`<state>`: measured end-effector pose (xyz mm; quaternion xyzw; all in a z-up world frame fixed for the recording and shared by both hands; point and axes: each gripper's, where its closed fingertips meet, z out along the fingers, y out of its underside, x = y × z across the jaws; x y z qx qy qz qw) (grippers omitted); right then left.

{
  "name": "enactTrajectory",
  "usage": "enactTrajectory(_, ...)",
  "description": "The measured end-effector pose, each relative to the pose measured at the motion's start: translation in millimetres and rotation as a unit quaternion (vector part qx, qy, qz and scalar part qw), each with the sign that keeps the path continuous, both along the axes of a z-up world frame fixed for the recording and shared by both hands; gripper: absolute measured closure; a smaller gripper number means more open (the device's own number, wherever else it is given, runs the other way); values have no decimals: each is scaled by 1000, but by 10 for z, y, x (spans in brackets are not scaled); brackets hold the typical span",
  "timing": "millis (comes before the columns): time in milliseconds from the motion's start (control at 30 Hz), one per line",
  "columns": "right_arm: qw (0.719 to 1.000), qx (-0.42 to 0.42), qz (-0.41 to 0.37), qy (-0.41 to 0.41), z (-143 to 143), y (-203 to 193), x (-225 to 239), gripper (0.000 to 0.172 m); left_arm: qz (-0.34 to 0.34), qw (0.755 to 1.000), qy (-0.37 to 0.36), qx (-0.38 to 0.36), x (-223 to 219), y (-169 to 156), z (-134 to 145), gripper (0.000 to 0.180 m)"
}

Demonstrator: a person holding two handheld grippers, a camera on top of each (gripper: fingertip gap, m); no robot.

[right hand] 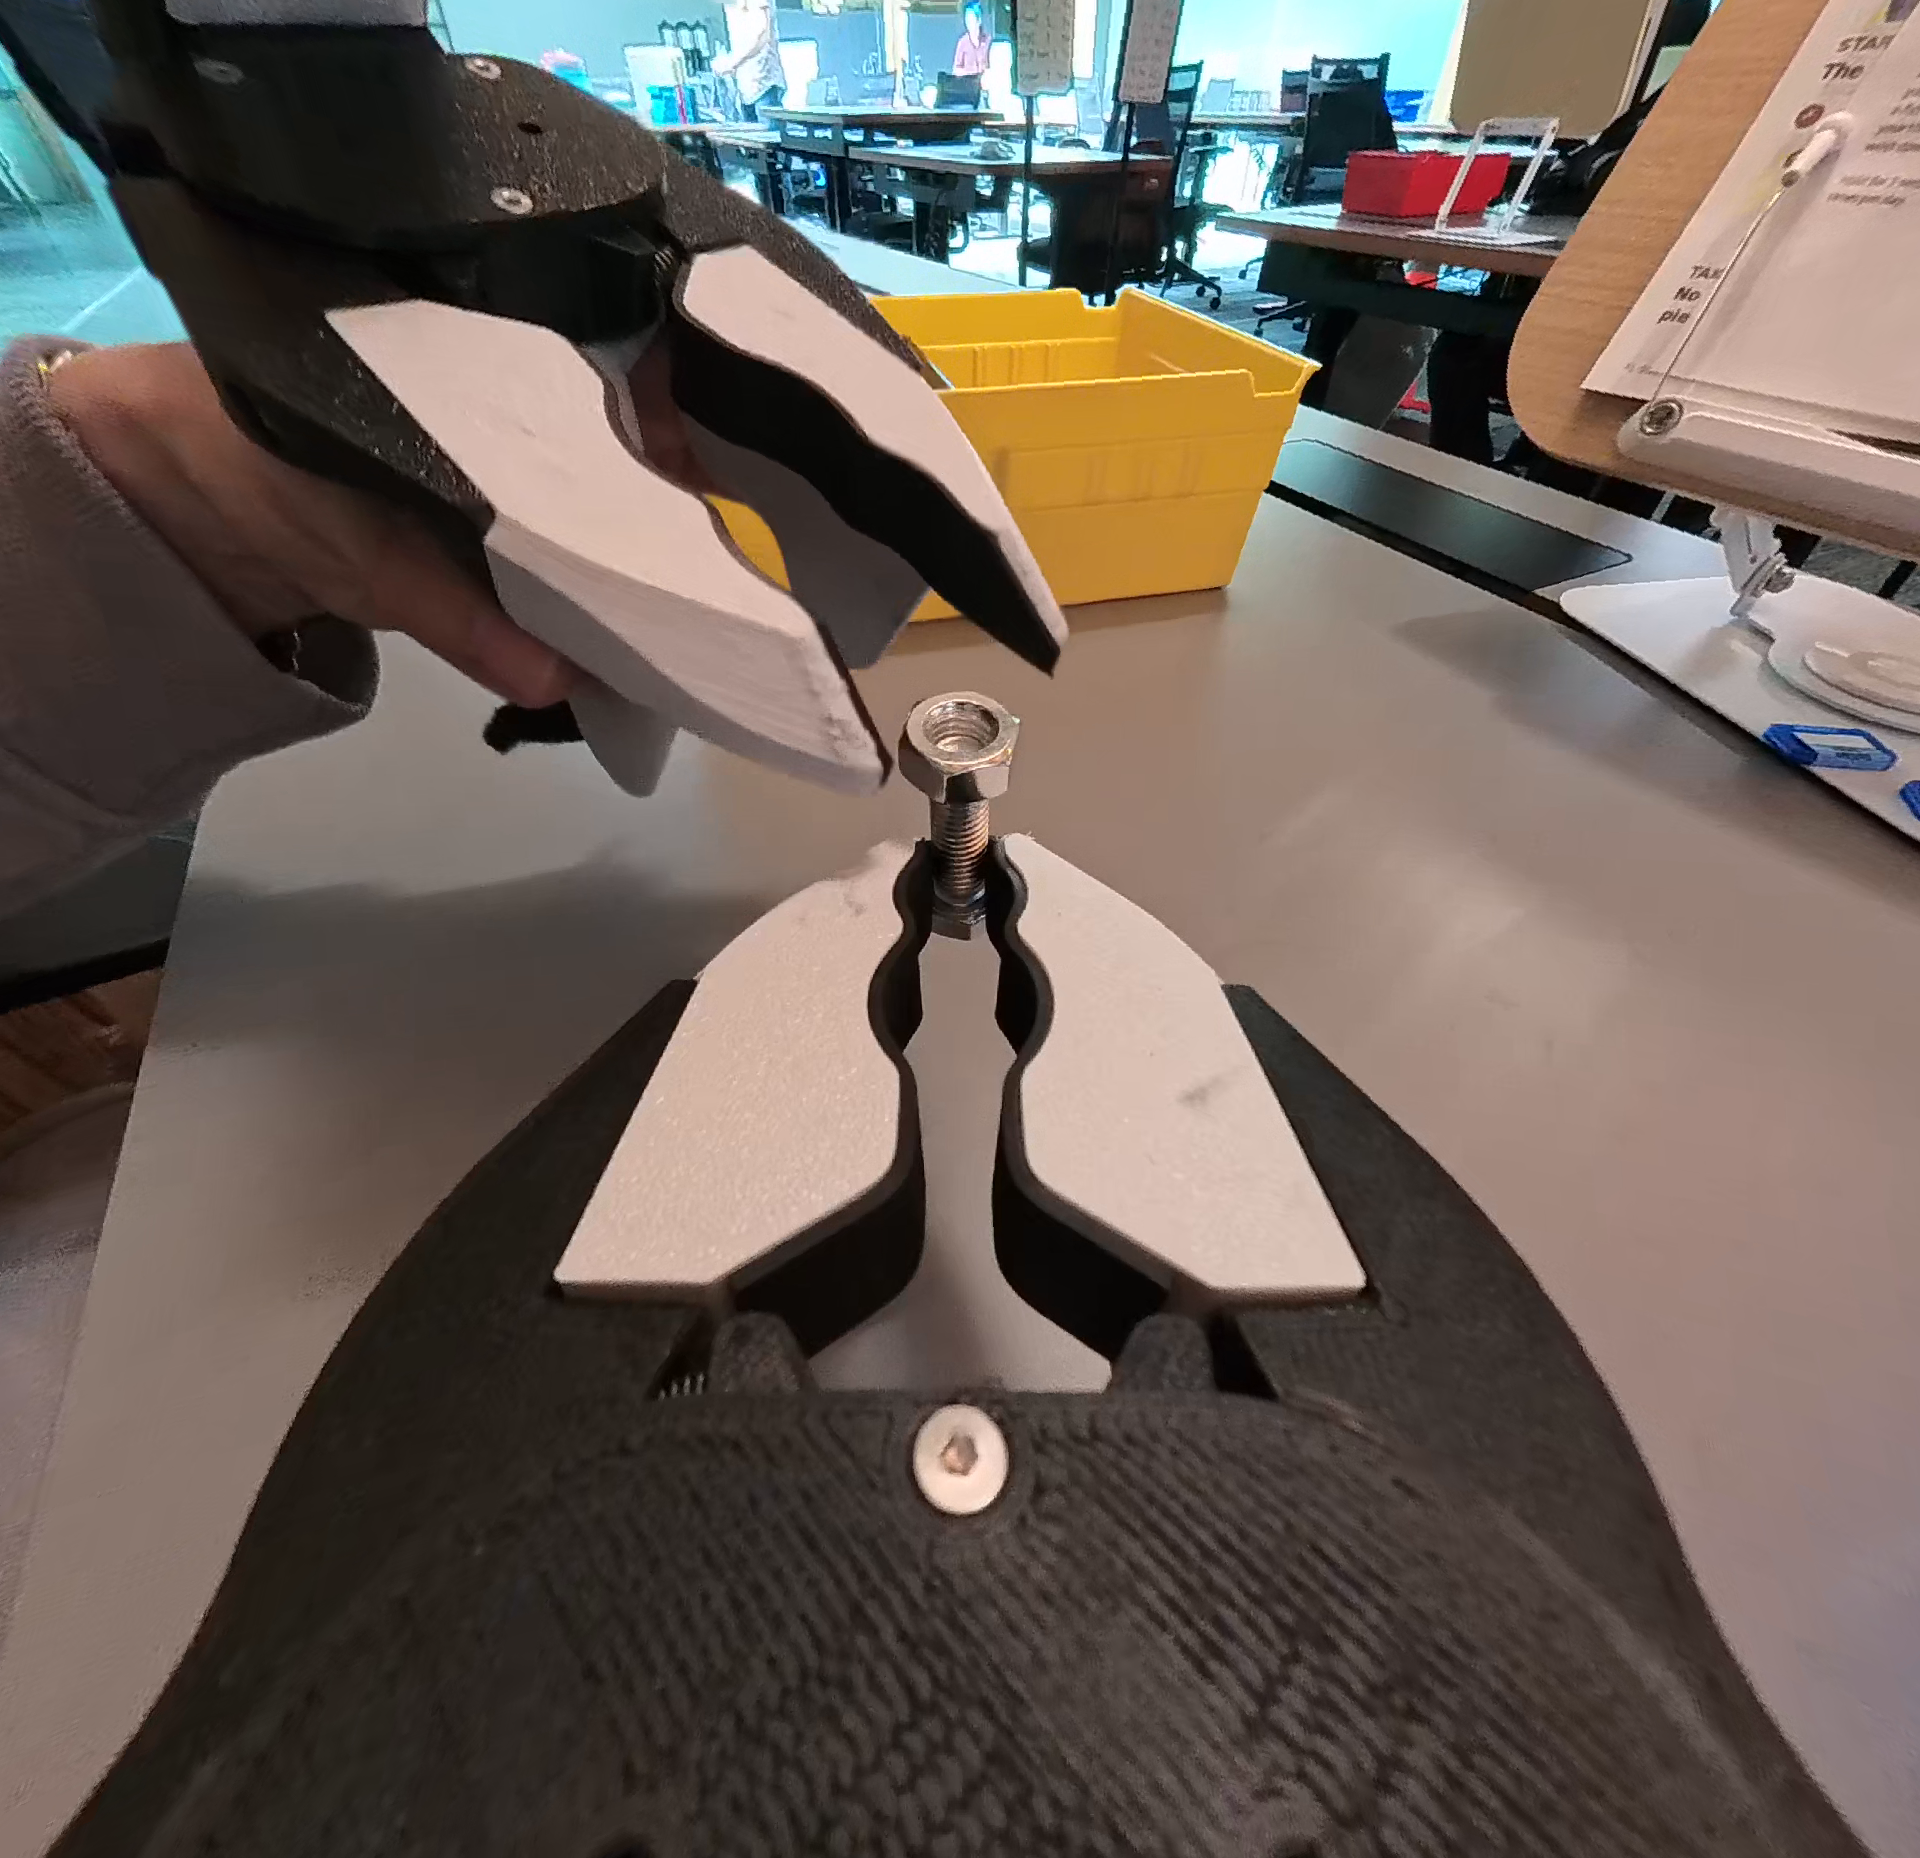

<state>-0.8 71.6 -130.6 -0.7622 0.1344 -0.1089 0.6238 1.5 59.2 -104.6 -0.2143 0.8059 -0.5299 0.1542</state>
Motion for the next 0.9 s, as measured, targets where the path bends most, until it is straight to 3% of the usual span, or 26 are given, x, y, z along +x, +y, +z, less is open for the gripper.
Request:
enactTrajectory(367, 1000, 12, -3, 10, 14, -34, 35, 163, 23, 1000, -1, 6, 53, 131, -31, 147)
enactTrajectory(633, 1000, 5, 2, 8, -6, 0, 1, 162, 15, 1000, -6, -3, 53, 9, -34, 145)
enactTrajectory(900, 1000, 11, -17, 11, 13, -73, 82, 163, 49, 999, -10, -1, 107, 158, -23, 146)
